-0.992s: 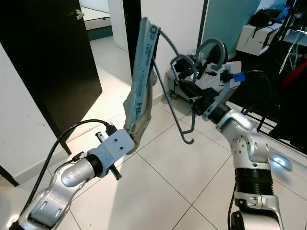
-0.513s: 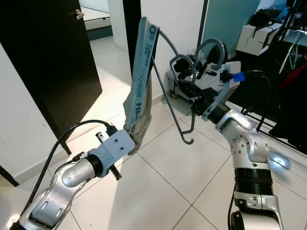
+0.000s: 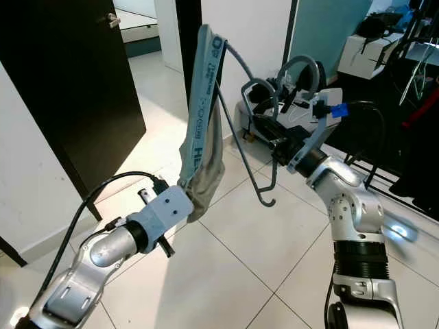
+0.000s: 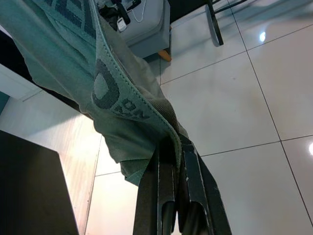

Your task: Hang hanger

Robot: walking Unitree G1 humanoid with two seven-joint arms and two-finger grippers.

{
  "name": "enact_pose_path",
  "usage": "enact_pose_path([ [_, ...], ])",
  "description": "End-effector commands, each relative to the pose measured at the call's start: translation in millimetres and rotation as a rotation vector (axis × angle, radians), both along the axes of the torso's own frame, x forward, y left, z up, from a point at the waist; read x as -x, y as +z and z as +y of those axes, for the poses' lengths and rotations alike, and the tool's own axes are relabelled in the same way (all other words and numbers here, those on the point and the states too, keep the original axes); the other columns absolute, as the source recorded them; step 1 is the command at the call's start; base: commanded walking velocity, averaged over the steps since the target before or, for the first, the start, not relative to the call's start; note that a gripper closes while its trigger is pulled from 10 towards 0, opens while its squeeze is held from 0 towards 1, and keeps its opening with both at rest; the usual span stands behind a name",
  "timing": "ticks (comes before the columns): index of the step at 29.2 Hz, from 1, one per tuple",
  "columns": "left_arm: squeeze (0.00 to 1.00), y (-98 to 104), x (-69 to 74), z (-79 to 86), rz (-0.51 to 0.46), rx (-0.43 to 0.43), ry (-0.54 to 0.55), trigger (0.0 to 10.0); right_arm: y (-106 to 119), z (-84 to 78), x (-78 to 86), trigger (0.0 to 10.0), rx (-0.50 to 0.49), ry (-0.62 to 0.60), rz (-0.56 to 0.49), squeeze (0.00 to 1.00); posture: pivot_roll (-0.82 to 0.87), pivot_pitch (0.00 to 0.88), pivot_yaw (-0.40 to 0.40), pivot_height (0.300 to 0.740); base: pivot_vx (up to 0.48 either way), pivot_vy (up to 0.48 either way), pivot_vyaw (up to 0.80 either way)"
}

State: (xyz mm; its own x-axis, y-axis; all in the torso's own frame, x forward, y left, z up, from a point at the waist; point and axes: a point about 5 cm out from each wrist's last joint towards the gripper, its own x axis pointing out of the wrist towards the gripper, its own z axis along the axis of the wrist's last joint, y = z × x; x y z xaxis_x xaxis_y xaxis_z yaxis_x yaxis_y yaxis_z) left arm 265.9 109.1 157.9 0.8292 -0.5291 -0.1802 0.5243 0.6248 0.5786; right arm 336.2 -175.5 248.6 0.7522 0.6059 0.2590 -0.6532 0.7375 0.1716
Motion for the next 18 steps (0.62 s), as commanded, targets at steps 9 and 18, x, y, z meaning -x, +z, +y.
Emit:
enact_pose_path([
  [9, 0.0, -6.7, -0.3, -3.1, 0.024, -0.022, -0.009, 10.0, 4.7, 1.3, 3.2, 10.0, -0.008, 0.004, -0.028, 0.0, 0.0, 0.0, -0.012, 0.74, 0.0, 0.0, 0.0],
  [18, 0.0, -7.1, -0.6, -3.5, 0.021, -0.031, -0.014, 10.0, 4.8, 2.6, 3.0, 10.0, -0.006, 0.008, -0.031, 0.0, 0.0, 0.0, -0.012, 0.74, 0.0, 0.0, 0.0],
])
